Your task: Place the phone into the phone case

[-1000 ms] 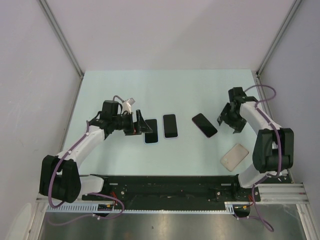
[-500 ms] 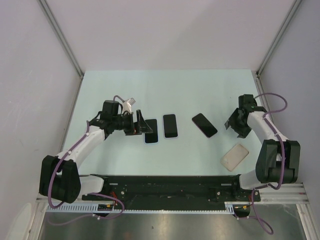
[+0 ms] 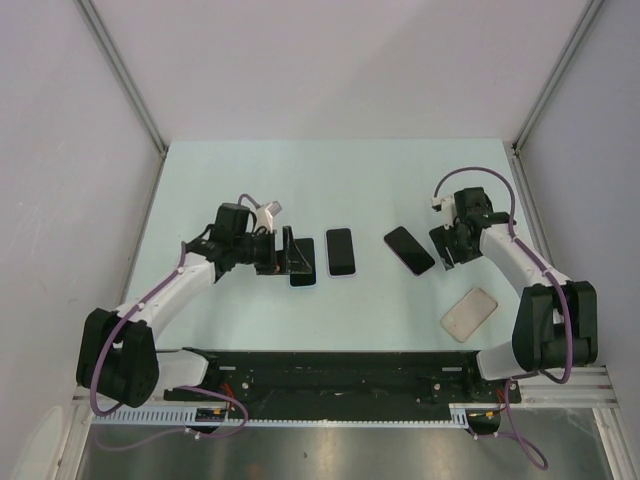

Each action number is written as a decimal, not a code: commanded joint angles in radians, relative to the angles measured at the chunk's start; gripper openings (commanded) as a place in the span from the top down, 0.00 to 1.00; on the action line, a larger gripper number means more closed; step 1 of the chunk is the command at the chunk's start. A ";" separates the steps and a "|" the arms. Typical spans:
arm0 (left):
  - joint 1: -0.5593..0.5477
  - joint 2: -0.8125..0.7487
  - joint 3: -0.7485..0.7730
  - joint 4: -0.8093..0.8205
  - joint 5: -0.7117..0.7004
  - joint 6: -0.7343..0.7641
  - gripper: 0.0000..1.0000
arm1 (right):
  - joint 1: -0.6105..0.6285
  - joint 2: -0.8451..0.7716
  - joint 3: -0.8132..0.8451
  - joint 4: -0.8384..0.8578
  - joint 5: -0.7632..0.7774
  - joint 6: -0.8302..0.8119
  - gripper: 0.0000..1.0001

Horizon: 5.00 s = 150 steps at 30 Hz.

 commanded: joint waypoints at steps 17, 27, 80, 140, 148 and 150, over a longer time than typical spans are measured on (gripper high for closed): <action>-0.027 -0.006 0.025 -0.011 -0.017 0.023 0.09 | 0.027 -0.141 -0.236 -0.159 -0.147 -0.670 0.22; -0.027 -0.028 0.035 -0.033 -0.048 0.035 0.09 | 0.074 -0.049 -0.236 -0.094 -0.064 -0.692 0.23; -0.027 -0.094 0.055 -0.079 -0.177 0.039 0.04 | 0.360 0.073 0.020 0.067 -0.157 -0.132 1.00; -0.024 -0.117 0.052 -0.070 -0.171 0.049 0.02 | 0.289 0.193 0.291 0.014 0.136 0.391 0.00; -0.023 -0.124 0.055 -0.076 -0.197 0.050 0.01 | 0.113 0.247 0.296 0.076 -0.012 0.277 0.06; -0.021 -0.130 0.057 -0.077 -0.208 0.055 0.00 | 0.123 0.265 0.295 0.061 0.025 0.194 0.09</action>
